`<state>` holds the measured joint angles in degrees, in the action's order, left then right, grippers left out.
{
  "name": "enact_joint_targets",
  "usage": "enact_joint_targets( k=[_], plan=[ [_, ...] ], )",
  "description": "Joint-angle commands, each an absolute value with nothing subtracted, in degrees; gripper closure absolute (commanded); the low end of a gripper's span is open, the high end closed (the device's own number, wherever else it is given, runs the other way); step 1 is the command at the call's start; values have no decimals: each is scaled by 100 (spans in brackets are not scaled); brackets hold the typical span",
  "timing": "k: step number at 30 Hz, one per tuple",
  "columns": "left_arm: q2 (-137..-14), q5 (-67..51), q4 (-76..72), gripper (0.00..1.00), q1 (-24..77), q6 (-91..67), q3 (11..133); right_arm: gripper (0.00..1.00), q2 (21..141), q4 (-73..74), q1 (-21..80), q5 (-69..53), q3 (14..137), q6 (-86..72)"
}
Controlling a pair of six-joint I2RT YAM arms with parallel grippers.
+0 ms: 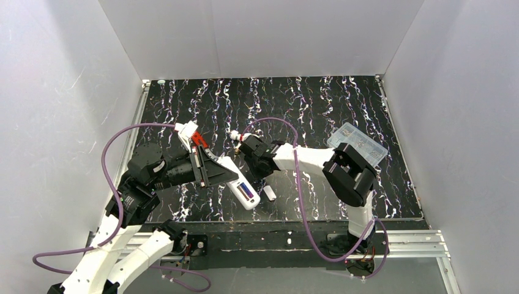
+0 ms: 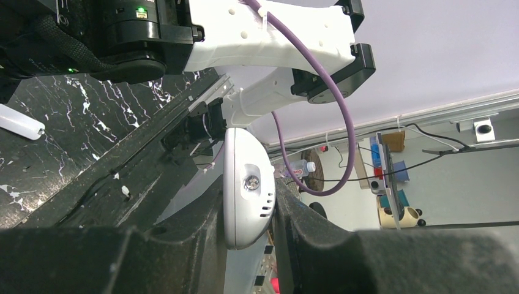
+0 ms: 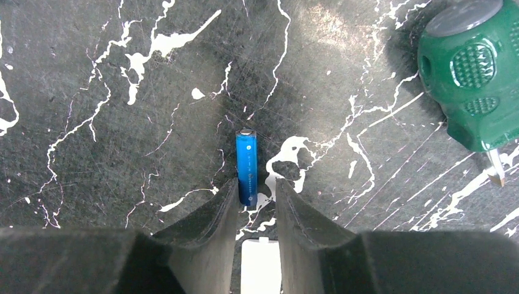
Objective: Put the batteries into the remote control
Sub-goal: Pick up the battery from the center of the board.
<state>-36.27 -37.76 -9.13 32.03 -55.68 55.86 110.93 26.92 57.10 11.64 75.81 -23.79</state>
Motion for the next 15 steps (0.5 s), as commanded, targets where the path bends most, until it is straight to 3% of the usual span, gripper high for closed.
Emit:
enact_joint_targets(
  k=[1, 15],
  plan=[
    [-3537, -3959, -1301, 100, 3190, -5598, 5598, 66, 10916, 2833, 5757, 1072, 7466, -2355],
    [-3498, -3940, -1231, 100, 3190, -5582, 5553, 95, 10546, 2631, 5744, 1010, 7404, -2354]
  ],
)
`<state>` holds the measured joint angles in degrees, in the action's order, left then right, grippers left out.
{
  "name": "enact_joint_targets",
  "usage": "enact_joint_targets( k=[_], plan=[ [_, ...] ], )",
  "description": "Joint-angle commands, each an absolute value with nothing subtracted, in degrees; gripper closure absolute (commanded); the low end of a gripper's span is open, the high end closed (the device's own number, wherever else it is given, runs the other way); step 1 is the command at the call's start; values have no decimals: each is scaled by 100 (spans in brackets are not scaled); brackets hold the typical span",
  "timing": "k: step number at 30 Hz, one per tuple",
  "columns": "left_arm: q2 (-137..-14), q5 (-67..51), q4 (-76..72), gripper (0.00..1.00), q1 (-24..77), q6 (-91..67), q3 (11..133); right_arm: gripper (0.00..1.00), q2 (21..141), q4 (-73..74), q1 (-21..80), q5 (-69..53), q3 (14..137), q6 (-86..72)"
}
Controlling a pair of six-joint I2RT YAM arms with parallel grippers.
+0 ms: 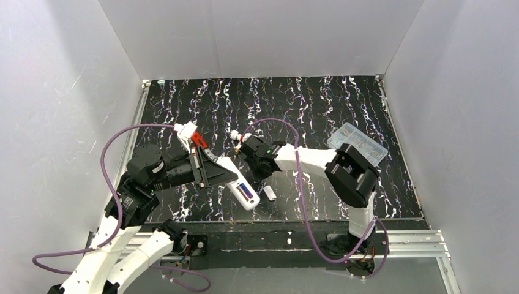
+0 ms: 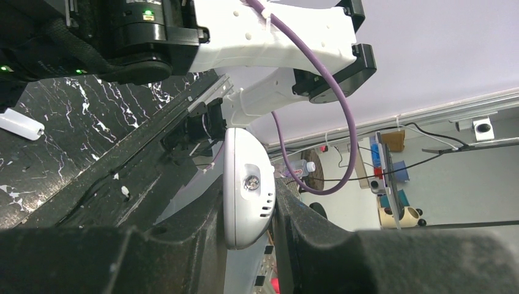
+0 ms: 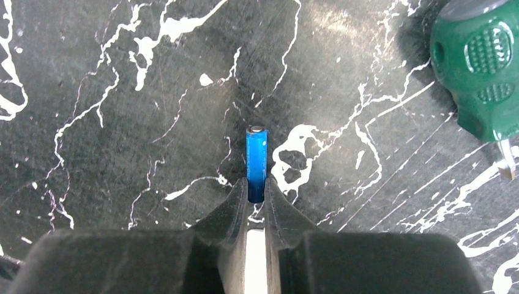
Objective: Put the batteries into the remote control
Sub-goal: Pick up the battery from the center of the board.
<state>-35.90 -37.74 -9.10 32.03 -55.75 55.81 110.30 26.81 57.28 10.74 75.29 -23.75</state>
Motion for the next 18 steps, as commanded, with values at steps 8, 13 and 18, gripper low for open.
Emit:
enact_joint_targets(
  k=[8, 13, 18],
  plan=[
    [-3514, -4217, -1903, 100, 3191, -5559, 5299, 99, 9228, 2289, 5405, 826, 6869, -2296],
    [-3147, -4327, -2601, 100, 3190, -5326, 4906, 99, 8225, 2126, 5238, 934, 6474, -2010],
    [-2935, -4354, -2705, 100, 3191, -4930, 4840, 99, 7234, 1773, 5161, 1155, 6118, -1674]
  ],
)
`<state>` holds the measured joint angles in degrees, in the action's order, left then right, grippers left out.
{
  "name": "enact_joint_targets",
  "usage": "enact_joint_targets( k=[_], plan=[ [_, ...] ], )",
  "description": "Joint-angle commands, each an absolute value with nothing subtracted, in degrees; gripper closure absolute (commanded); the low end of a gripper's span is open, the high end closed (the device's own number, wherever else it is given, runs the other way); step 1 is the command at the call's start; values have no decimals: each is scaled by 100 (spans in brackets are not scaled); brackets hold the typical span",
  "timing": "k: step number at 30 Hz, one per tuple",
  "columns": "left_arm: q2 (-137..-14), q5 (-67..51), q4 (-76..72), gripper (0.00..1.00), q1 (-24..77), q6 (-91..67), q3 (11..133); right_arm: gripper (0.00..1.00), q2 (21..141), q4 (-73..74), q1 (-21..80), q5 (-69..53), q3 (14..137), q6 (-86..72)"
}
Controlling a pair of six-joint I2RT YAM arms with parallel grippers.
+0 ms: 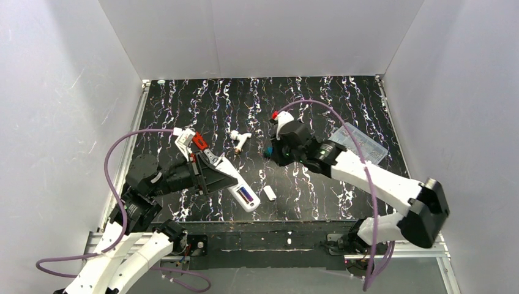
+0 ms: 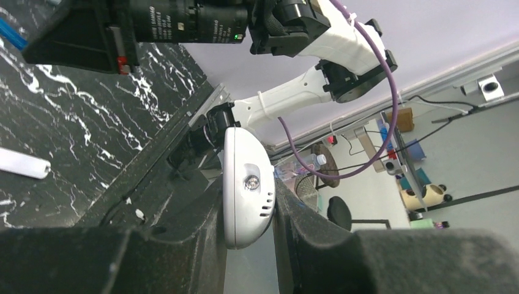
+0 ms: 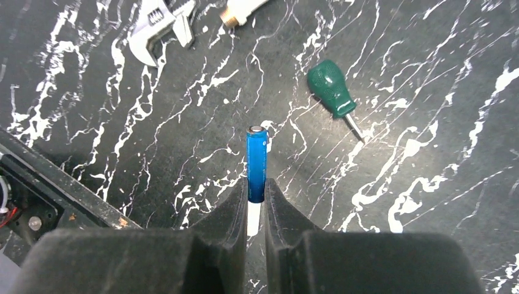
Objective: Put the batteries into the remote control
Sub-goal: Pick up the battery from the center of the board, then load the battery into the remote control.
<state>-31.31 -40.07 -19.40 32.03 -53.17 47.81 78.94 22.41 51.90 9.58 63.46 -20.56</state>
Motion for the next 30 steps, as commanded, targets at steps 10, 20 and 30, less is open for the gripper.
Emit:
enact_joint_targets(
  k=[10, 20, 30],
  plan=[
    [-3044, -4505, -2507, 100, 3190, -4377, 4936, 99, 5190, 239, 5157, 175, 5055, -127],
    [-3103, -4126, -2002, 100, 3190, -4087, 4963, 99, 3777, -336, 5151, -1996, 4160, 2005],
    [-3090, -4020, -2006, 100, 3190, -4101, 4879, 99, 3571, -28, 5151, -3646, 4103, 2583]
  ],
)
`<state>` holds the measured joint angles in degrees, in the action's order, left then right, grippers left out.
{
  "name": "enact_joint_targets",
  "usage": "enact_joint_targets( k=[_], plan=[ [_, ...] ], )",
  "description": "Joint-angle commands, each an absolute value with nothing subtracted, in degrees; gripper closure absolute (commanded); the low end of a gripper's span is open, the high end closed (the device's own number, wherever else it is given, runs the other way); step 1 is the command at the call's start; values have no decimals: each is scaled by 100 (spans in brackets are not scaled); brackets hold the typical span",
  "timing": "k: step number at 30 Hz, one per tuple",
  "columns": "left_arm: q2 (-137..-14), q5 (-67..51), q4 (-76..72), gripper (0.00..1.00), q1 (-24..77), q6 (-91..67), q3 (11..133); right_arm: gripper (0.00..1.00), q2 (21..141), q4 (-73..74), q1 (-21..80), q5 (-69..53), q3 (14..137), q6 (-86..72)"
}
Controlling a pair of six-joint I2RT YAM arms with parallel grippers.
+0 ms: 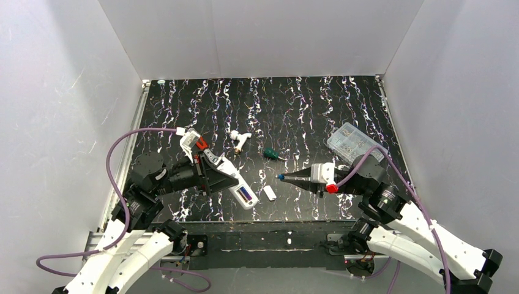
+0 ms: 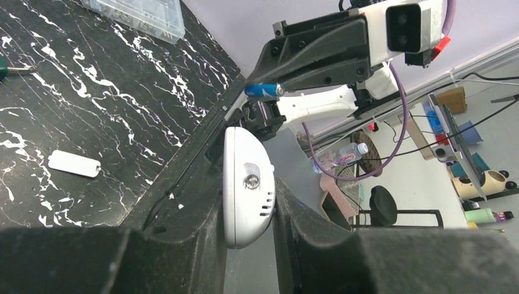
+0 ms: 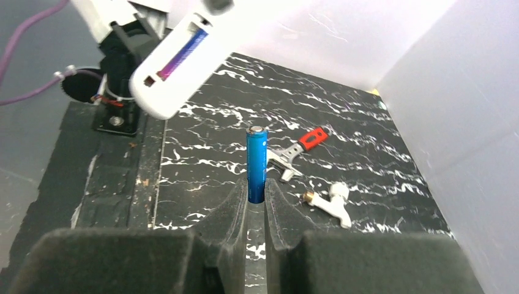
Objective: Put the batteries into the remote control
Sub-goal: Load the battery into the remote control.
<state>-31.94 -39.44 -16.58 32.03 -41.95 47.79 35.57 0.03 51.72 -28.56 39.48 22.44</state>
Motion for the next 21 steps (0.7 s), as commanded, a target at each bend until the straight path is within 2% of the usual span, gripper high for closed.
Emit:
enact_joint_targets(
  k=[1, 6, 10, 14, 21],
  plan=[
    [-3078, -4017, -1984, 100, 3190, -4094, 4871, 99, 3588, -19, 5150, -3696, 4137, 2584],
    [-3002, -3798, -1934, 100, 3190, -4017, 4708, 99, 3783, -10, 5161, -3633, 4548, 1592],
    [-2980, -2824, -1881, 100, 3190, -4304, 4347, 99, 4246, 1251, 5154, -2924, 5553, 538],
    [-2974, -2183, -2653, 100, 3190, -4852, 3757, 99, 4803, 2869, 5161, -1878, 6814, -348],
    [-3339, -1580, -3992, 100, 3190, -5765, 3057, 99, 6080, 5151, 5505, -1276, 8399, -770]
  ],
)
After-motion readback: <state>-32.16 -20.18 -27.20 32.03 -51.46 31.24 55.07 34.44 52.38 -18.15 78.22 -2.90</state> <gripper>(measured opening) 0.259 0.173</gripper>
